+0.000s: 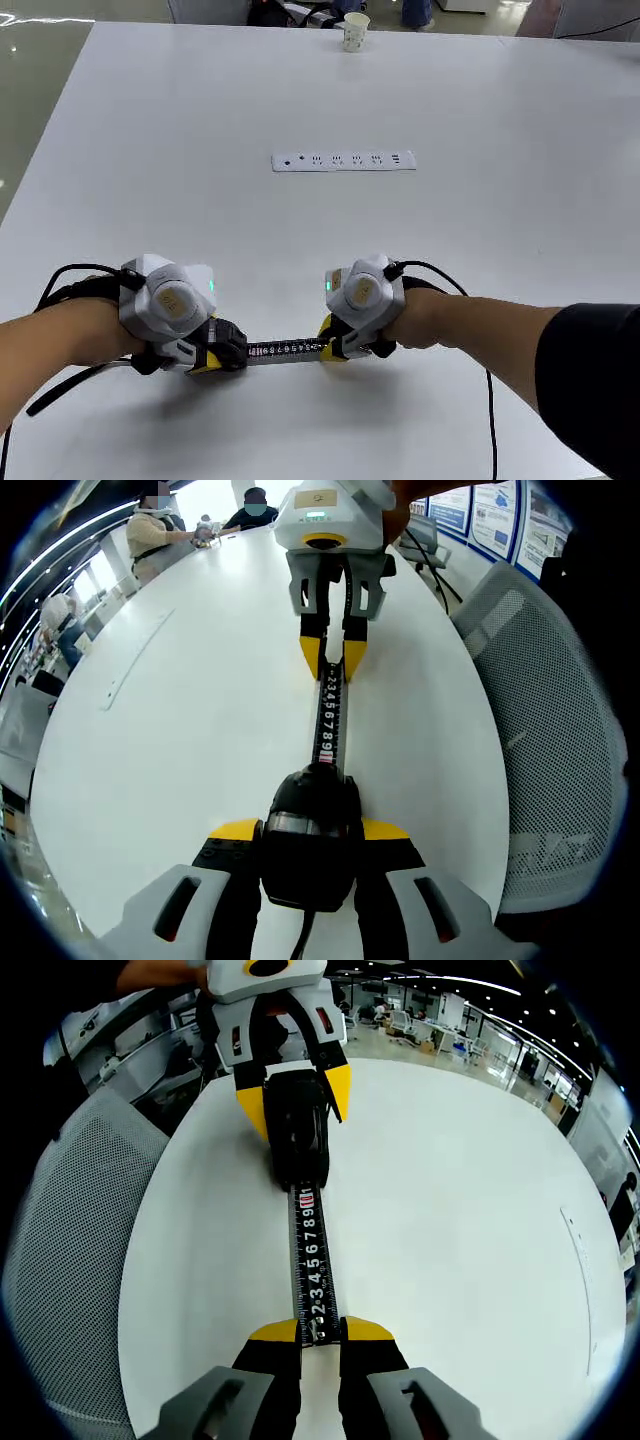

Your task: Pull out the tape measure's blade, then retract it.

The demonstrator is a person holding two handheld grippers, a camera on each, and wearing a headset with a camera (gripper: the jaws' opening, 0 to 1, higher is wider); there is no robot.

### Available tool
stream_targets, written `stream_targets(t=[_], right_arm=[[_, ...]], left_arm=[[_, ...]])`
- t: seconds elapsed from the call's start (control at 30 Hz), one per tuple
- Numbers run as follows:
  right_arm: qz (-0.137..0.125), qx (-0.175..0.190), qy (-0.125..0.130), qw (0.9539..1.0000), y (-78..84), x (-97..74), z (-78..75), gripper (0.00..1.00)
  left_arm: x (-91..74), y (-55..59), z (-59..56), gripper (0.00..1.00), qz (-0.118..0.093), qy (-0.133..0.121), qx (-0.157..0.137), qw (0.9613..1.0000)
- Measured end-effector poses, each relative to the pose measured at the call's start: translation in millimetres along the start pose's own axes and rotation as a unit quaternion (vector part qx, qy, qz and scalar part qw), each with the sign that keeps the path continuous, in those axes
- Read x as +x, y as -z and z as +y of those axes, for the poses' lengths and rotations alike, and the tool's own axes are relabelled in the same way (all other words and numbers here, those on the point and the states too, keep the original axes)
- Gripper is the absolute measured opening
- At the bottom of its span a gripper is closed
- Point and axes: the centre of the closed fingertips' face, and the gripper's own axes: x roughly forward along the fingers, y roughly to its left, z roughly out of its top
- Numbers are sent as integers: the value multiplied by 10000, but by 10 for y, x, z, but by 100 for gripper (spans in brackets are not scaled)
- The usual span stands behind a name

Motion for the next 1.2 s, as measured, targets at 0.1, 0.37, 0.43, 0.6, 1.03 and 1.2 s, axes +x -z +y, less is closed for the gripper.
stream_targets(t=[0.1,0.37,0.43,0.6,1.03,1.2], right_arm=[[0,11,-4,10000,16,-11,-2,10],[19,24,10,10000,56,-32,-7,10],[44,2,13,10000,72,-40,-8,10],[67,30,18,10000,112,-62,-11,10],[82,80,43,9999,174,-99,-6,10],[86,99,28,9999,205,-119,-7,10]], left_arm=[[-2,5,-15,30,1,4,8,10000],[-1,3,-16,30,15,-7,24,10000],[-1,3,-15,30,18,-11,23,10000],[-3,6,-12,30,16,-13,29,10000],[-5,7,-18,30,11,8,38,10000],[1,6,-14,30,10,15,39,10000]])
